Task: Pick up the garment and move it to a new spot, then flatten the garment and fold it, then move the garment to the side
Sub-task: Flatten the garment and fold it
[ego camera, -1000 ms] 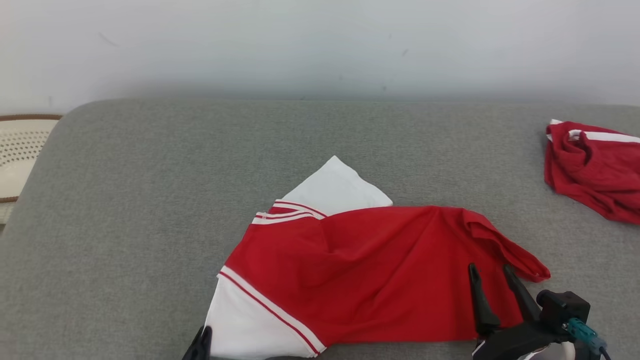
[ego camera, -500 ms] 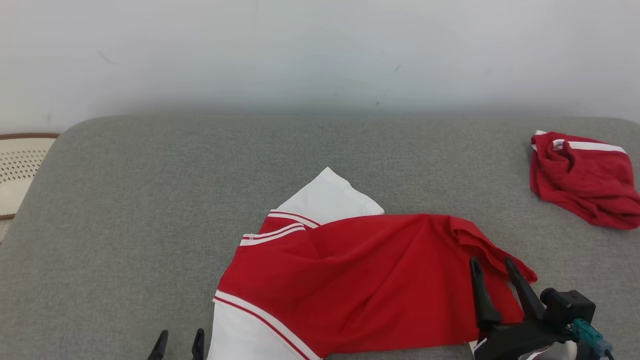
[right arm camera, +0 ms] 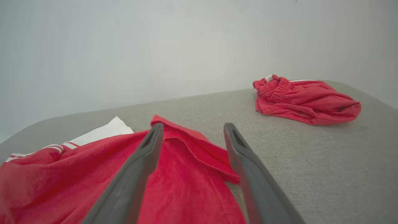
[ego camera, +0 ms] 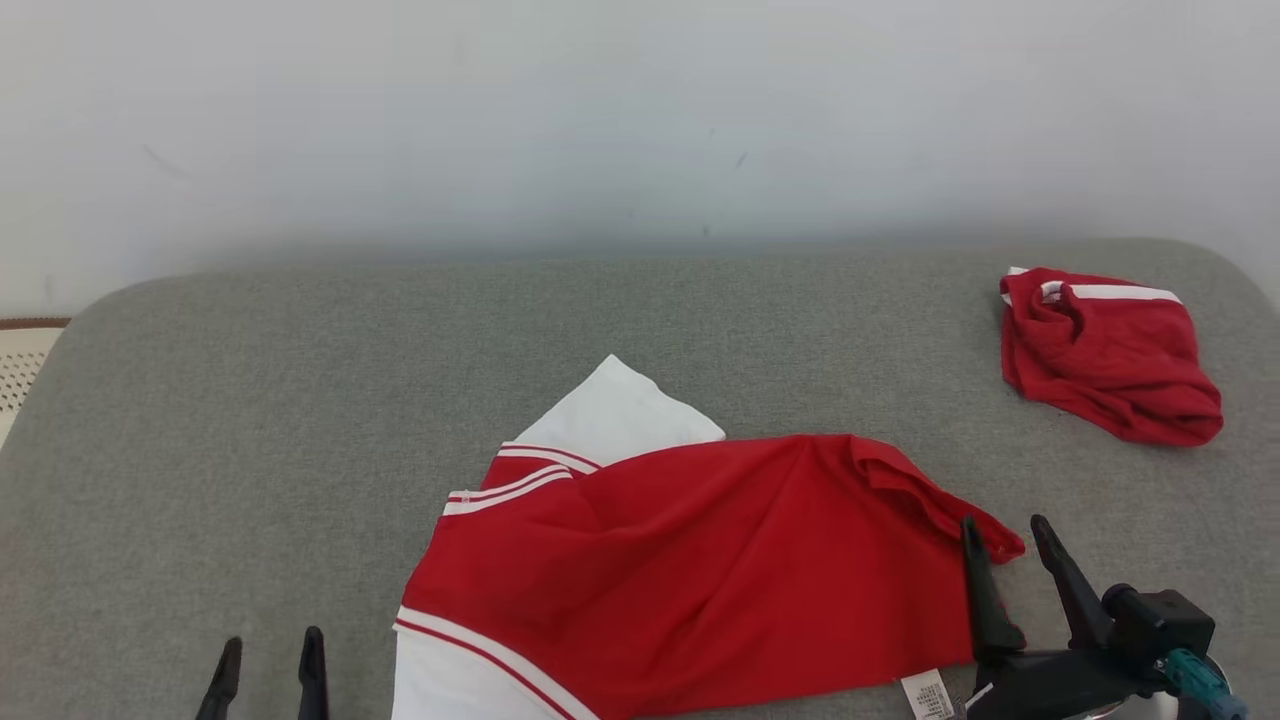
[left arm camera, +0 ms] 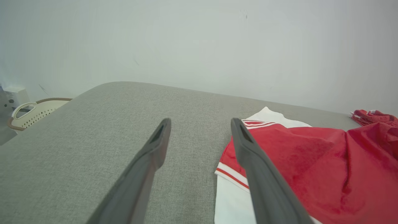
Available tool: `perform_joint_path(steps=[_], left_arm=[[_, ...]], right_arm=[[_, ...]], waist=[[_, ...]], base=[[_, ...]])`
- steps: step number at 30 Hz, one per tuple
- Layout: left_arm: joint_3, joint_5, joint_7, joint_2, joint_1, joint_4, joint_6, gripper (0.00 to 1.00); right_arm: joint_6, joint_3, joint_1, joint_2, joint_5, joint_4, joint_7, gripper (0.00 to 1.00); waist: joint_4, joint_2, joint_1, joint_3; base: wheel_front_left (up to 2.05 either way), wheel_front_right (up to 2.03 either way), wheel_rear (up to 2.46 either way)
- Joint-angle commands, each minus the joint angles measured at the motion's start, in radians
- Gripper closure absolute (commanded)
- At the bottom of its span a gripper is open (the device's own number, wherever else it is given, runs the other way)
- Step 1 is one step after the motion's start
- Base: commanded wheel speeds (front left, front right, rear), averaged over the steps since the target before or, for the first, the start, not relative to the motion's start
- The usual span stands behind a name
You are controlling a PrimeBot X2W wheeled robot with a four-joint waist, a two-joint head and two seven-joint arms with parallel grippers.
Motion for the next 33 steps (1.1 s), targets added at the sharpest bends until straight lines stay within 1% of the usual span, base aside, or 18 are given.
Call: perform_joint_path(steps=[1, 7, 13, 26, 33], left_arm=[[0.017, 0.015, -0.008, -0.003, 0.018, -0.008, -0.005, 0.0], [0.061, 0.024, -0.008, -0.016, 0.035, -0.03, -0.016, 0.0], [0.086, 0.048, -0.008, -0.028, 0.047, -0.033, -0.016, 0.0], [0.124, 0.084, -0.008, -0.029, 0.031, 0.007, -0.014, 0.0], [0.121, 0.101, -0.008, -0.028, 0.031, 0.029, 0.0, 0.0]], right_arm=[[0.0, -0.004, 0.018, -0.006, -0.009, -0.006, -0.003, 0.0], [0.0, -0.025, 0.035, 0.005, -0.026, -0.026, -0.003, 0.0], [0.0, -0.035, 0.058, 0.017, -0.047, -0.049, -0.001, 0.0], [0.0, -0.046, 0.072, 0.024, -0.067, -0.077, 0.019, 0.0], [0.0, -0.04, 0.077, 0.027, -0.077, -0.083, 0.031, 0.0]], waist=[[-0.014, 0.0, 0.0, -0.006], [-0.039, 0.0, 0.0, -0.008], [-0.05, 0.0, 0.0, -0.011], [-0.056, 0.0, 0.0, -0.02], [-0.052, 0.0, 0.0, -0.023]], base=[[0.0, 0.0, 0.0], [0.0, 0.0, 0.0], [0.0, 0.0, 0.0], [0.0, 0.0, 0.0], [0.0, 0.0, 0.0]])
